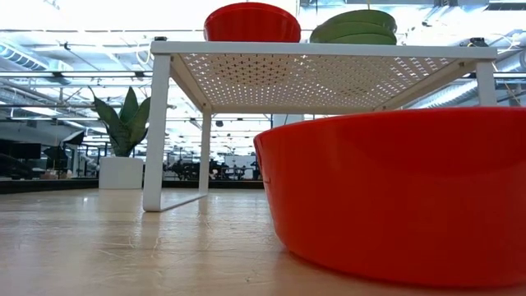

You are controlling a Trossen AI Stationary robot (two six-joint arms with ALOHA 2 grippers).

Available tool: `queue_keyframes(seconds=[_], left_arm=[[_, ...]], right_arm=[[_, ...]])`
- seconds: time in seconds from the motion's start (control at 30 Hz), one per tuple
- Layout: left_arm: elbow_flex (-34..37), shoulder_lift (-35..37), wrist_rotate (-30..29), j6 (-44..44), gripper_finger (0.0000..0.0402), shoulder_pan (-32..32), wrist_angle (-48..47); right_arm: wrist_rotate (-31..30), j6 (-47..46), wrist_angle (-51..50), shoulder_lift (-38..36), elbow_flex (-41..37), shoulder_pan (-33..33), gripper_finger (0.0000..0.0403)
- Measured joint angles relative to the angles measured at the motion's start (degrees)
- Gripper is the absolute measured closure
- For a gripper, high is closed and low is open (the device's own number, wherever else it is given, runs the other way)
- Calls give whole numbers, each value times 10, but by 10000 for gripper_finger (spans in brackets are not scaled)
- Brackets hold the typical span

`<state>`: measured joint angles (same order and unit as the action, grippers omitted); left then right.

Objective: Pick & Place Mini bowls
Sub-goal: Stack the red bowl on top of the stacked red bowls on the shelf

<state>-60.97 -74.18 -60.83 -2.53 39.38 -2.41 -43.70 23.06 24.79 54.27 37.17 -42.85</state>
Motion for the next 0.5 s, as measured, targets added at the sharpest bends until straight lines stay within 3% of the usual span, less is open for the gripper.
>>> queue_keyframes(seconds=[0.1, 0.27, 0.5], left_arm=[[0, 0, -31, 36, 391, 27, -14], [0, 0, -37, 91, 398, 49, -43], [0, 0, -35, 163, 378, 46, -111]], right_arm=[[45, -17, 0, 55, 12, -1, 227], [24, -80, -134, 192, 105, -8, 227], [158, -138, -361, 394, 309, -19, 218]])
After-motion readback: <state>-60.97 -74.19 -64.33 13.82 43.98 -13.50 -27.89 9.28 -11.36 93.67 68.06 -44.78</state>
